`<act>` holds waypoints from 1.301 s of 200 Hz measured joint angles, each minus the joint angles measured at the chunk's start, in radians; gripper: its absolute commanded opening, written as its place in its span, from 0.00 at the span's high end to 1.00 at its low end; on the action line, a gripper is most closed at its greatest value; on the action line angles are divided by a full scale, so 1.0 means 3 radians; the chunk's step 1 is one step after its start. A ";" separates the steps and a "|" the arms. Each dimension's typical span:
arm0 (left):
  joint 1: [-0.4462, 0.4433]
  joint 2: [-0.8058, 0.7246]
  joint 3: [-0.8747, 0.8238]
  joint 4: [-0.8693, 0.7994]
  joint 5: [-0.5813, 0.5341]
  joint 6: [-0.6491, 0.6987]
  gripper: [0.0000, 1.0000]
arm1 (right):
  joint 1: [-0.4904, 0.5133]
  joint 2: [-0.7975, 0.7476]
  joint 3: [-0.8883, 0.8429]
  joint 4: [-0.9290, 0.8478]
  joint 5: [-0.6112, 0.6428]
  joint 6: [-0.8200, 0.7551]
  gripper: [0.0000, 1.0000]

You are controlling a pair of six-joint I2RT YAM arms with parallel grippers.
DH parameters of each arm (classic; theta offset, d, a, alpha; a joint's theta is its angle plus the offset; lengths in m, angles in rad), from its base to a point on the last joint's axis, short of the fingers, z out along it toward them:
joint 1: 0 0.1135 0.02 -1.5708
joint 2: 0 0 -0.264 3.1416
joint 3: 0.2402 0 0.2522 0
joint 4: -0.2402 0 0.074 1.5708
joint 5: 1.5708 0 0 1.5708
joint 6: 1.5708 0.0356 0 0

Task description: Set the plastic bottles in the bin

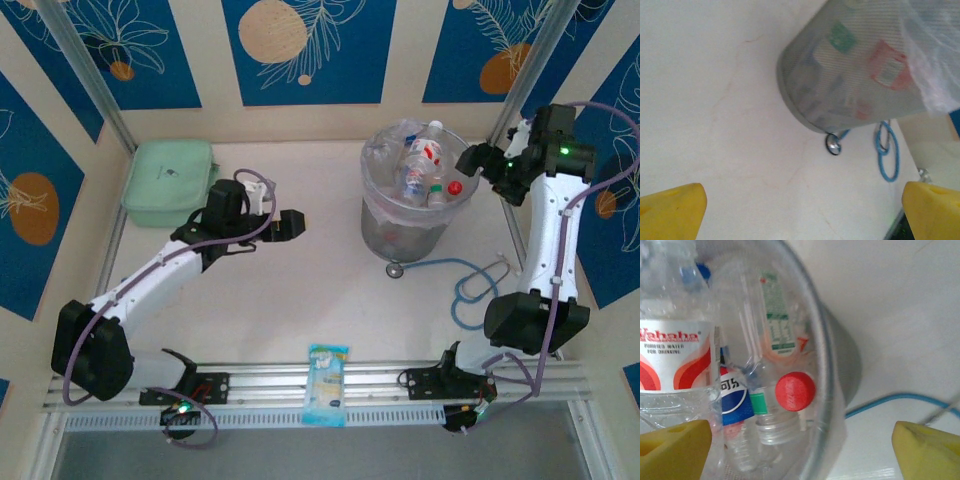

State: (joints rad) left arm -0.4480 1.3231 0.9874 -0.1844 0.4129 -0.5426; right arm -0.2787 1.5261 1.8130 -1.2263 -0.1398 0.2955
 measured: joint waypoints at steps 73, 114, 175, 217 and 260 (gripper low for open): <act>0.0858 -0.0435 -0.0050 -0.0671 -0.0586 0.0369 0.00 | 0.0081 0.0000 -0.0506 0.0656 -0.0844 0.0165 0.24; 0.1158 -0.0702 -0.0230 -0.0956 -0.1013 0.0732 0.00 | 0.0502 0.0104 -0.0553 0.0927 -0.0982 0.0310 0.25; 0.1399 -0.0769 -0.0540 -0.1155 -0.1586 0.0907 0.00 | 0.1282 0.0561 -0.0369 0.1241 -0.0992 0.0568 0.25; 0.1437 -0.0937 -0.0860 -0.0827 -0.1905 0.0832 0.00 | 0.1428 0.0596 -0.0224 0.1322 -0.0874 0.0629 0.08; 0.1438 -0.1106 -0.1352 -0.0212 -0.2155 0.0820 0.00 | 0.1017 -0.0272 -0.0890 0.1550 -0.0371 0.0595 0.01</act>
State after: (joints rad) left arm -0.0166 0.9913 0.5819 -0.2481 -0.2337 -0.2966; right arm 0.0265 1.4445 1.5459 -0.7612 -0.2512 0.4740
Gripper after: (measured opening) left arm 0.996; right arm 0.989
